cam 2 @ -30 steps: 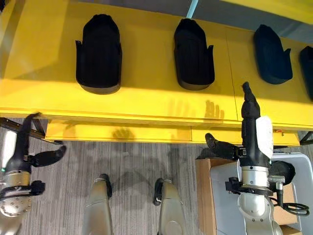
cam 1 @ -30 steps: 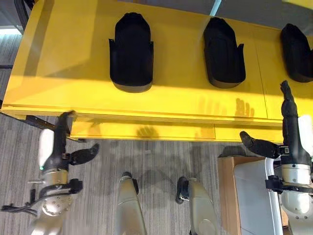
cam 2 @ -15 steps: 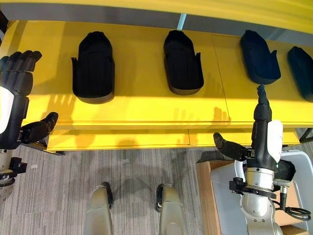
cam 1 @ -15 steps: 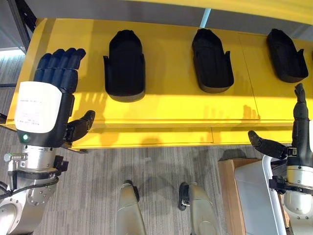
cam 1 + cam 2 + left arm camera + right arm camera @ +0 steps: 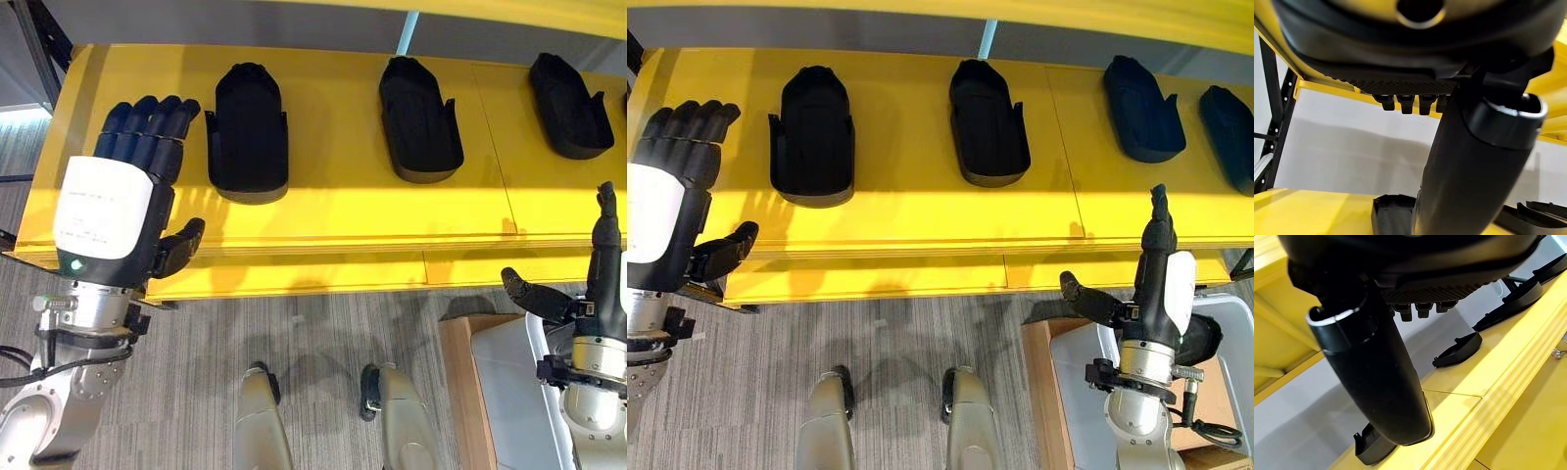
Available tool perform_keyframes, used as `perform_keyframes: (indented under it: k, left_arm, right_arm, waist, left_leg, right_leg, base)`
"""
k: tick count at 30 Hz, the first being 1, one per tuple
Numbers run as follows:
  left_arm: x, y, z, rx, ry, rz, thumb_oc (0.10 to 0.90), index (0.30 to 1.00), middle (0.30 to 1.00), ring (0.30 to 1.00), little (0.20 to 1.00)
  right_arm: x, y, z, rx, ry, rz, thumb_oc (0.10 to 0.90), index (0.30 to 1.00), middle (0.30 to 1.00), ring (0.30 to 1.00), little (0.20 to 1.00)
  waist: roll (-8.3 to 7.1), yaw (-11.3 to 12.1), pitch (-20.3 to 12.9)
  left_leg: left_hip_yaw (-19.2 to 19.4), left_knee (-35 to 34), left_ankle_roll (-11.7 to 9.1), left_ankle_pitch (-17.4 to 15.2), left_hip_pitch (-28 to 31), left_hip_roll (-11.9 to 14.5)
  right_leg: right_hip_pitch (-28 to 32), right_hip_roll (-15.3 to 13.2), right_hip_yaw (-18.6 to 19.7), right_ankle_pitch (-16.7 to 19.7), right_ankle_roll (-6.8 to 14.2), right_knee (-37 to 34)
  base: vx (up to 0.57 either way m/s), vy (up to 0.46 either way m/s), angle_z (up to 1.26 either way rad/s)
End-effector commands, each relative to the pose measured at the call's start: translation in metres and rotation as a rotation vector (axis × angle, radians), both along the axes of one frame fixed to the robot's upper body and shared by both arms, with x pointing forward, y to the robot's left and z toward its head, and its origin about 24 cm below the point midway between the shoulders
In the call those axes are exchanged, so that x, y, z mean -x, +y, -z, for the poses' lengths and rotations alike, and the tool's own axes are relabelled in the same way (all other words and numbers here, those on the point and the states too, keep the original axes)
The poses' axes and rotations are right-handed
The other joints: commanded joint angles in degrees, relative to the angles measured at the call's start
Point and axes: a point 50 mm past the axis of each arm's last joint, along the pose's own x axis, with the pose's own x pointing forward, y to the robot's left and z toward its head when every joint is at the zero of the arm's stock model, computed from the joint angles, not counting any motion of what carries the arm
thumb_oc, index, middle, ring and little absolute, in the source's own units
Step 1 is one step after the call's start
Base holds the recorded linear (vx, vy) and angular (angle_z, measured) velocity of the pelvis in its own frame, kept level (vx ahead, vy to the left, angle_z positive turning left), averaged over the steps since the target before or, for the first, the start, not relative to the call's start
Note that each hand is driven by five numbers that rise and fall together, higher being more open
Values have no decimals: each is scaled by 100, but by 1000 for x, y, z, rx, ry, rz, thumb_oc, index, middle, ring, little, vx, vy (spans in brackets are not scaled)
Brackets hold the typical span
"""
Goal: Move parts from the plastic box to the shelf.
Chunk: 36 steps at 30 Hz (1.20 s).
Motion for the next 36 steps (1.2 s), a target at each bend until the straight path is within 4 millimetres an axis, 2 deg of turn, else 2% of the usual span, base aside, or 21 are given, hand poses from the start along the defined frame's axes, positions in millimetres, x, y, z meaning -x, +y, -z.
perform_keyframes:
  k: [1, 11, 17, 23, 36]
  left_arm:
    - [3, -21, -24, 34, -133, 119, 900, 1000, 1000, 1000, 1000]
    - [-2, -27, -33, -6, -67, 161, 900, 1000, 1000, 1000, 1000]
    - [-2, -32, -51, -102, -55, 193, 900, 1000, 1000, 1000, 1000]
    - [-1, -36, -57, -148, -27, 212, 900, 1000, 1000, 1000, 1000]
    - [-4, -43, -52, -142, 58, 262, 900, 1000, 1000, 1000, 1000]
  right_arm:
    - [-1, -7, -39, 76, -217, 52, 900, 1000, 1000, 1000, 1000]
    - [-2, -9, -38, 71, -177, 54, 900, 1000, 1000, 1000, 1000]
    - [-2, -10, -35, 62, -143, 41, 900, 1000, 1000, 1000, 1000]
    - [-3, -10, -34, 59, -123, 35, 900, 1000, 1000, 1000, 1000]
    - [-2, -10, -32, 51, -101, 27, 900, 1000, 1000, 1000, 1000]
  waist:
    - [84, -121, -306]
    - [103, -147, -261]
    - [127, -174, -252]
    - [126, -171, -224]
    - [108, -174, -139]
  left_leg:
    - [-162, -232, -129, 108, 252, 425]
    - [-134, -238, -120, 117, 288, 411]
    - [-134, -234, -130, 128, 287, 418]
    - [-141, -249, -135, 145, 289, 426]
    - [-126, -250, -128, 158, 302, 416]
  right_leg:
    - [424, 3, 191, -14, 38, -354]
    - [424, -13, 209, -12, 40, -317]
    - [425, -13, 216, -12, 41, -315]
    - [427, 3, 225, -6, 43, -323]
    - [411, 5, 257, -14, 39, -294]
  base:
    - [0, 0, 0]
    - [0, 0, 0]
    - [0, 0, 0]
    - [0, 0, 0]
    - [0, 0, 0]
